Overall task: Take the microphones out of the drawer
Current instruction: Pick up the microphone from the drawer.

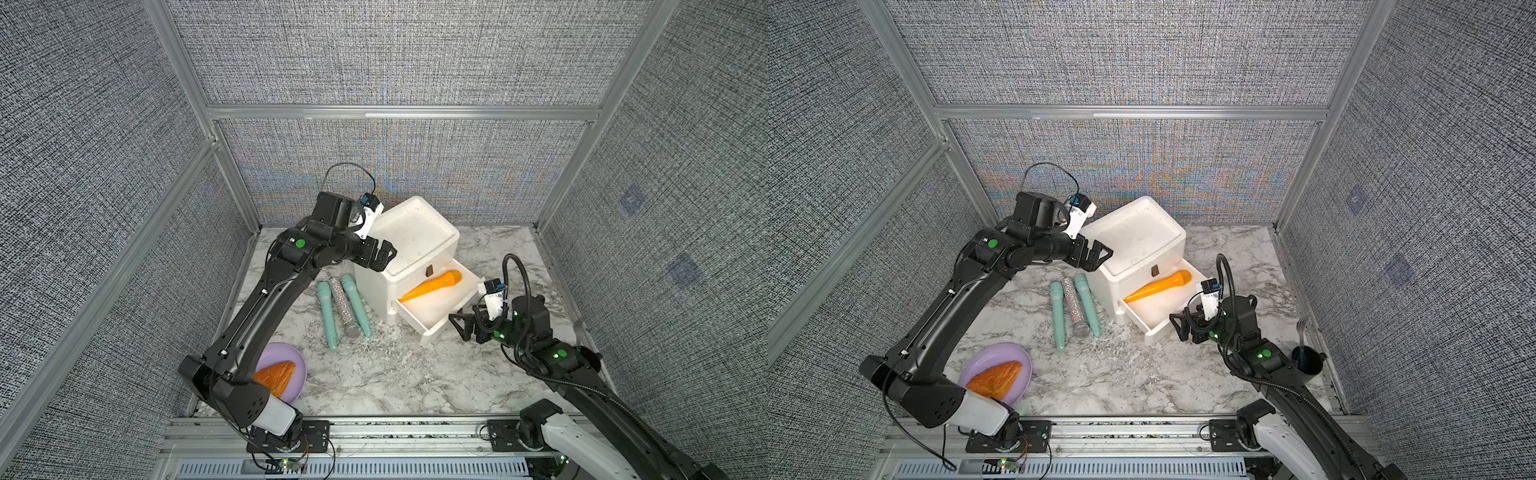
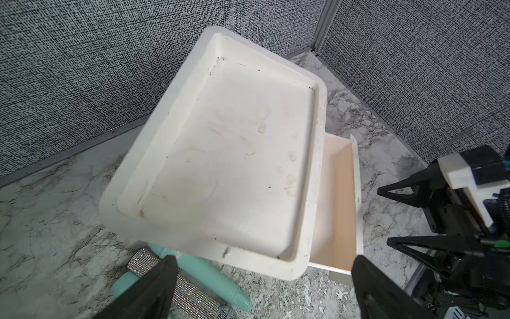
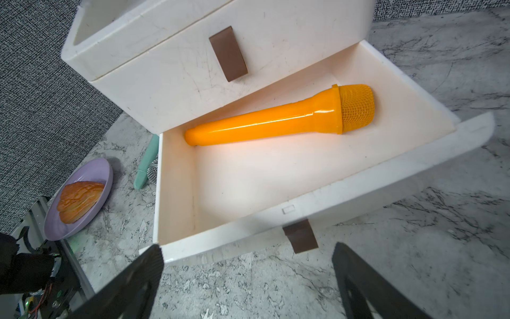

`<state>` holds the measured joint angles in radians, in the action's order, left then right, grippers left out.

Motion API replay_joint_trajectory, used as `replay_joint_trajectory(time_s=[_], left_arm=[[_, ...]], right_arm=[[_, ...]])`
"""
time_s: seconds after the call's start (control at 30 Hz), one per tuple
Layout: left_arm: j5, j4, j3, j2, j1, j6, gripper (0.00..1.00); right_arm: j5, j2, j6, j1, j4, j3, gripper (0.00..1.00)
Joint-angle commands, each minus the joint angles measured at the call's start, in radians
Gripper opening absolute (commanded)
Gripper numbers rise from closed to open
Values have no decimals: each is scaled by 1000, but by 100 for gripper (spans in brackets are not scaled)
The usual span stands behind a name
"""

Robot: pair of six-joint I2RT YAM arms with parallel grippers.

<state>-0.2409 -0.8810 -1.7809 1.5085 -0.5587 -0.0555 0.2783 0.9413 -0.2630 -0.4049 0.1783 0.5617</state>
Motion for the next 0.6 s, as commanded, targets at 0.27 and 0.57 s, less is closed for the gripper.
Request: replay_joint_trajectory(time_s=[0.27,0.57], left_arm=[[176,48,16,3,-215,26,100],[201,91,-17,119,-352,17,96]], right_arm=[[21,-2,-41,101,30,43,98],[88,-28,-39,274,59,27,98]])
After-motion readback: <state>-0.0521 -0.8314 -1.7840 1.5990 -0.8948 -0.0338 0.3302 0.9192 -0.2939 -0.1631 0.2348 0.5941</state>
